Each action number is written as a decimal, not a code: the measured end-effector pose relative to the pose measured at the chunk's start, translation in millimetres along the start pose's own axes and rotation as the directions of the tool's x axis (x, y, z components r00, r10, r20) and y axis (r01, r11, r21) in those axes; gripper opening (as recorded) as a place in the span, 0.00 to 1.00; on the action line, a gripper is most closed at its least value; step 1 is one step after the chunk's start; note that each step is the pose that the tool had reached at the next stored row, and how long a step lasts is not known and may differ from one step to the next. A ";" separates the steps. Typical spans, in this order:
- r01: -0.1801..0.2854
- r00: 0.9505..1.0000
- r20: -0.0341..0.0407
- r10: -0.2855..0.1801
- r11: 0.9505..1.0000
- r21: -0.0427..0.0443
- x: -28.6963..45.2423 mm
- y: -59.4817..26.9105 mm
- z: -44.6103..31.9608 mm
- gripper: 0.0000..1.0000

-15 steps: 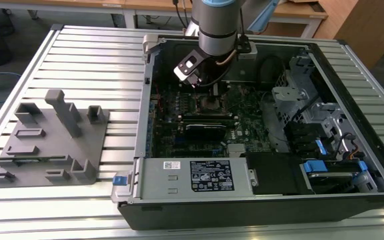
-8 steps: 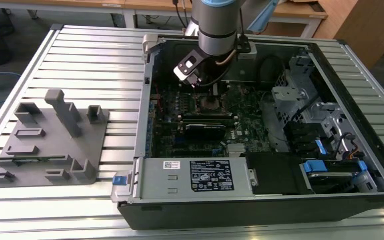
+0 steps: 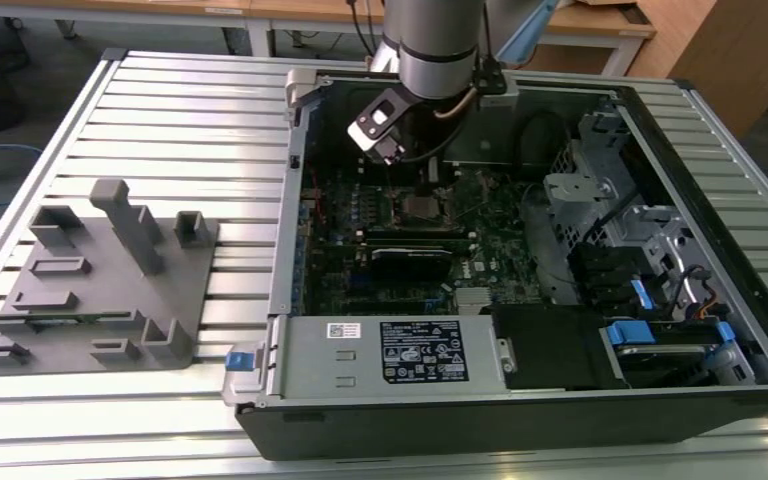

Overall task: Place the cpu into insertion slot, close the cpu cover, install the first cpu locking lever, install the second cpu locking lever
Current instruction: 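Place the cpu into insertion slot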

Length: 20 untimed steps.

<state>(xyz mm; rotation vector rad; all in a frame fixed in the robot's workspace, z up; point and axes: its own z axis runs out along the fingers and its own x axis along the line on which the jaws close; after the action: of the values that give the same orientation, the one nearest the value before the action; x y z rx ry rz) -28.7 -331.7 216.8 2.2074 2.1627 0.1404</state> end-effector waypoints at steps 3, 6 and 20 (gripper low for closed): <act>0.000 1.000 0.000 0.000 1.000 0.000 0.2 0.6 -5.9 0.11; 0.000 1.000 0.000 0.000 1.000 0.000 0.2 0.6 -5.8 0.11; -0.042 0.999 0.029 0.042 0.999 0.011 -2.7 0.6 -5.3 0.11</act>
<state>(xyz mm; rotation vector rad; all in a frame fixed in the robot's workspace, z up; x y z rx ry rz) -28.6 -334.6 222.0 2.2478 2.1093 0.0970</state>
